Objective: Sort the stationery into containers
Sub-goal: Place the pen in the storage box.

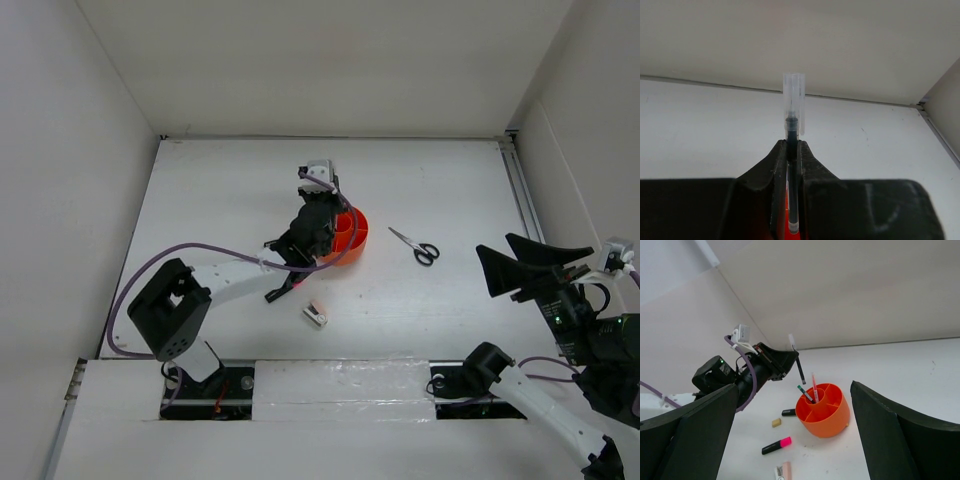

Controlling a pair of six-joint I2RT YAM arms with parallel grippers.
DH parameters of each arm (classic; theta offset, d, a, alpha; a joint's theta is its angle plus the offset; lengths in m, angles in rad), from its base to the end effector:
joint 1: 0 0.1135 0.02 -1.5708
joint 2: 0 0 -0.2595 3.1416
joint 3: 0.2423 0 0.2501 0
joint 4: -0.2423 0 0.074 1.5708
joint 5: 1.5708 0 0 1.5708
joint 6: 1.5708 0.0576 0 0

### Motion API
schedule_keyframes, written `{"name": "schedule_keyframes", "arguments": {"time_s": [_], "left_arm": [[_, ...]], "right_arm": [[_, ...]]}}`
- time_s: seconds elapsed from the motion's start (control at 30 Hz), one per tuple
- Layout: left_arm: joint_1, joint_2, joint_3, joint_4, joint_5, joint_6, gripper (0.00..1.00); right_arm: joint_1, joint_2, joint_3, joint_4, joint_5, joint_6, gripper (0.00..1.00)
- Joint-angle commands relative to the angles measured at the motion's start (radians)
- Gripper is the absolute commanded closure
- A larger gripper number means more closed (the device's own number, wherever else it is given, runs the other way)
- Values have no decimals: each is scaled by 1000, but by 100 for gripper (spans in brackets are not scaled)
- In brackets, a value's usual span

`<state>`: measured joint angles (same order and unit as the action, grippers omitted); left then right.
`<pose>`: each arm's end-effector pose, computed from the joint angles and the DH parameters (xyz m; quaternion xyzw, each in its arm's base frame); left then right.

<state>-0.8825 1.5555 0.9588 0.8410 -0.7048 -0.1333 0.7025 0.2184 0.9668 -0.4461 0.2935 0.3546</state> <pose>0.2607 -0.2582 0.3147 -0.0417 0.6373 -0.1740 0.7496 0.0314 0.0047 0.4174 0.0146 0.5977 0.3270 0.7318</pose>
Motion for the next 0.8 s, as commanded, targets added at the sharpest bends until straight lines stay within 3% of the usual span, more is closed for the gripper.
{"name": "schedule_keyframes", "arguments": {"time_s": [0.0,0.77], "left_arm": [[4,12,-23,130,41,3,100],[-6,107,-123,323,30,31,100]], "right_arm": [[9,13,4,14,-7,-16,1],[9,32,4,14,-16,-34,1]]}}
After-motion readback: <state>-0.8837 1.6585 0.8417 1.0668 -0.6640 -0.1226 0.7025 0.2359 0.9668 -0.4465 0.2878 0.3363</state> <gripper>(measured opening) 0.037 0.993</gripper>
